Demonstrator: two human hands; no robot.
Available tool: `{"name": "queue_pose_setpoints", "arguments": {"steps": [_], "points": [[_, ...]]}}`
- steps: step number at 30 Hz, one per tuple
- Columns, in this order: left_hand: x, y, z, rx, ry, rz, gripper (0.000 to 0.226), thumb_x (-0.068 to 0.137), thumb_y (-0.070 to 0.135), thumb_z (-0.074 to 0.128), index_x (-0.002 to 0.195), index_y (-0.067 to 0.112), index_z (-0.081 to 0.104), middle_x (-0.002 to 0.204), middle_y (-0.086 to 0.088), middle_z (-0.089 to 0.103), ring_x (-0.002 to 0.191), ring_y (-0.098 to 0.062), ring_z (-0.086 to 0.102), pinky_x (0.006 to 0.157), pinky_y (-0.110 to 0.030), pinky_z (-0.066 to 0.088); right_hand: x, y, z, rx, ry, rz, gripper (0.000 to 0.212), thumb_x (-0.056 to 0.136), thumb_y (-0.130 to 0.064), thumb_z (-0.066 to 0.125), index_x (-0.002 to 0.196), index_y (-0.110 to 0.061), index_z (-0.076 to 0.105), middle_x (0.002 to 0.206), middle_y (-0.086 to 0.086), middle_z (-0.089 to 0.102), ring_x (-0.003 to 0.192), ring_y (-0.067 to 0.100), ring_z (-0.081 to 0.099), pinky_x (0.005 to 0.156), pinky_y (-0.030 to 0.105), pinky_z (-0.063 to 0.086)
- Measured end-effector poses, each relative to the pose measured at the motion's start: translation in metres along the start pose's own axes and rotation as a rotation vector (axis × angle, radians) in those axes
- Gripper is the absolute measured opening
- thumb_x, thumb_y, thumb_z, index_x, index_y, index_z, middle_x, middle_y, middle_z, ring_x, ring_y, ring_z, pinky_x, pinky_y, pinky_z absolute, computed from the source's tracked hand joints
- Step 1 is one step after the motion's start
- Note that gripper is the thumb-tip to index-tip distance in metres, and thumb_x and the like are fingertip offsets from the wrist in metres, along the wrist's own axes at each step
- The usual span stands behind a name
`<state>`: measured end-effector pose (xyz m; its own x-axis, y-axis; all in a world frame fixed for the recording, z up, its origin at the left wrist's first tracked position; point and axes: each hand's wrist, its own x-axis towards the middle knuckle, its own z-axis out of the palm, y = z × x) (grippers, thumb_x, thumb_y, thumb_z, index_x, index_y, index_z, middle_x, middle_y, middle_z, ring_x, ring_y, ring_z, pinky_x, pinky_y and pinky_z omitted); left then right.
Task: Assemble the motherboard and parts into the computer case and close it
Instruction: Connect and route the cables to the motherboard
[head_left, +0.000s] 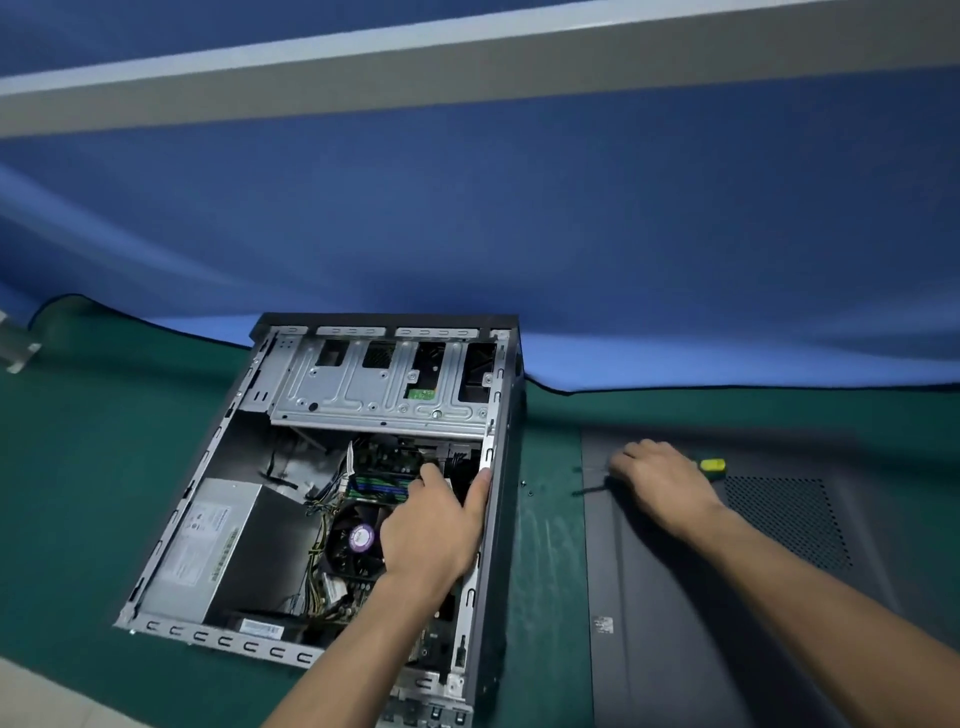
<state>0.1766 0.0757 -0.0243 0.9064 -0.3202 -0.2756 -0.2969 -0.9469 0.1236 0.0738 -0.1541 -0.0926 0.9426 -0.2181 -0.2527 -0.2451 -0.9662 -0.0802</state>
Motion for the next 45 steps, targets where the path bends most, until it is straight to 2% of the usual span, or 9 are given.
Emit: {"name": "queue_pose_setpoints", "arguments": {"steps": [9, 12, 16, 26, 31, 35, 38, 42, 45], "points": [[0.007, 0.019, -0.041, -0.182, 0.197, 0.133, 0.041, 0.098, 0.045, 0.036, 0.124, 0.016, 0.047, 0.121, -0.006, 0.048, 0.084, -0.026, 0.060, 0.064, -0.033, 0.043, -0.014, -0.064, -0.085, 0.857, 0.311, 0.195, 0.021, 0.098, -0.027, 0.050, 0.101, -0.024, 0.070, 0.079, -0.015, 0.067, 0.079, 0.012, 0.058, 0.072, 0.031, 0.045], [0.007, 0.028, -0.063, -0.684, 0.146, 0.272, 0.037, 0.099, 0.037, 0.039, 0.084, 0.016, 0.065, 0.073, 0.006, 0.060, 0.068, -0.015, 0.056, 0.060, -0.029, 0.041, -0.014, -0.095, -0.117, 1.036, 0.279, 0.117, 0.022, 0.097, -0.022, 0.052, 0.087, -0.015, 0.070, 0.053, -0.011, 0.050, 0.053, 0.009, 0.042, 0.058, 0.029, 0.036], [0.005, 0.019, -0.089, -1.238, 0.002, 0.264, 0.055, 0.101, 0.023, 0.042, 0.046, 0.018, 0.047, 0.038, 0.010, 0.039, 0.036, -0.002, 0.037, 0.040, -0.019, 0.028, -0.011, -0.137, -0.147, 1.173, 0.207, 0.059, 0.025, 0.098, -0.017, 0.050, 0.085, -0.008, 0.071, 0.054, -0.005, 0.046, 0.041, 0.002, 0.036, 0.046, 0.018, 0.030], [0.034, -0.109, -0.087, -1.453, -0.043, -0.173, 0.041, 0.102, 0.016, 0.039, 0.066, 0.005, 0.056, 0.050, -0.006, 0.054, 0.033, -0.012, 0.036, 0.038, -0.021, 0.025, -0.001, -0.224, -0.158, 0.926, -0.297, 0.294, 0.047, 0.086, -0.058, 0.057, 0.076, -0.012, 0.061, 0.059, 0.001, 0.061, 0.047, 0.014, 0.058, 0.050, 0.024, 0.052], [0.047, -0.154, -0.072, -1.544, -0.314, -0.314, 0.028, 0.102, 0.017, 0.038, 0.082, 0.004, 0.052, 0.066, -0.008, 0.064, 0.025, -0.006, 0.038, 0.029, -0.013, 0.022, 0.000, -0.249, -0.154, 0.954, -0.170, 0.410, 0.025, 0.082, -0.032, 0.073, 0.082, -0.014, 0.057, 0.056, -0.003, 0.059, 0.038, 0.010, 0.049, 0.037, 0.020, 0.040], [0.049, -0.161, -0.058, -1.550, -0.440, -0.344, 0.030, 0.101, 0.020, 0.042, 0.080, 0.005, 0.057, 0.060, -0.003, 0.062, 0.029, -0.006, 0.041, 0.032, -0.013, 0.027, -0.003, -0.261, -0.158, 1.201, 0.205, 0.474, 0.021, 0.078, -0.018, 0.078, 0.084, -0.011, 0.060, 0.064, 0.005, 0.064, 0.041, 0.015, 0.055, 0.039, 0.025, 0.044], [0.048, -0.154, -0.044, -1.502, -0.460, -0.286, 0.031, 0.100, 0.019, 0.042, 0.078, 0.004, 0.059, 0.058, -0.005, 0.060, 0.031, -0.009, 0.041, 0.035, -0.015, 0.027, -0.006, -0.266, -0.162, 0.837, 0.370, 0.522, 0.015, 0.079, -0.037, 0.071, 0.073, -0.024, 0.065, 0.051, -0.001, 0.061, 0.039, 0.006, 0.048, 0.044, 0.022, 0.037], [0.048, -0.152, -0.024, -0.667, -0.195, 0.101, 0.018, 0.093, 0.020, 0.049, 0.099, 0.018, 0.065, 0.090, 0.000, 0.069, 0.081, -0.016, 0.059, 0.062, -0.026, 0.043, -0.011, -0.264, -0.171, 0.345, 0.384, 0.542, 0.013, 0.076, -0.039, 0.063, 0.065, -0.030, 0.062, 0.037, -0.005, 0.044, 0.043, 0.008, 0.042, 0.043, 0.023, 0.027], [0.047, -0.153, -0.007, -0.246, -0.136, 0.368, 0.039, 0.091, 0.027, 0.051, 0.129, 0.022, 0.050, 0.130, 0.003, 0.052, 0.124, -0.019, 0.039, 0.094, -0.034, 0.040, -0.012, -0.261, -0.169, 0.263, 0.325, 0.531, 0.012, 0.075, -0.038, 0.061, 0.066, -0.031, 0.062, 0.038, -0.007, 0.044, 0.046, 0.006, 0.043, 0.044, 0.023, 0.026]]}}
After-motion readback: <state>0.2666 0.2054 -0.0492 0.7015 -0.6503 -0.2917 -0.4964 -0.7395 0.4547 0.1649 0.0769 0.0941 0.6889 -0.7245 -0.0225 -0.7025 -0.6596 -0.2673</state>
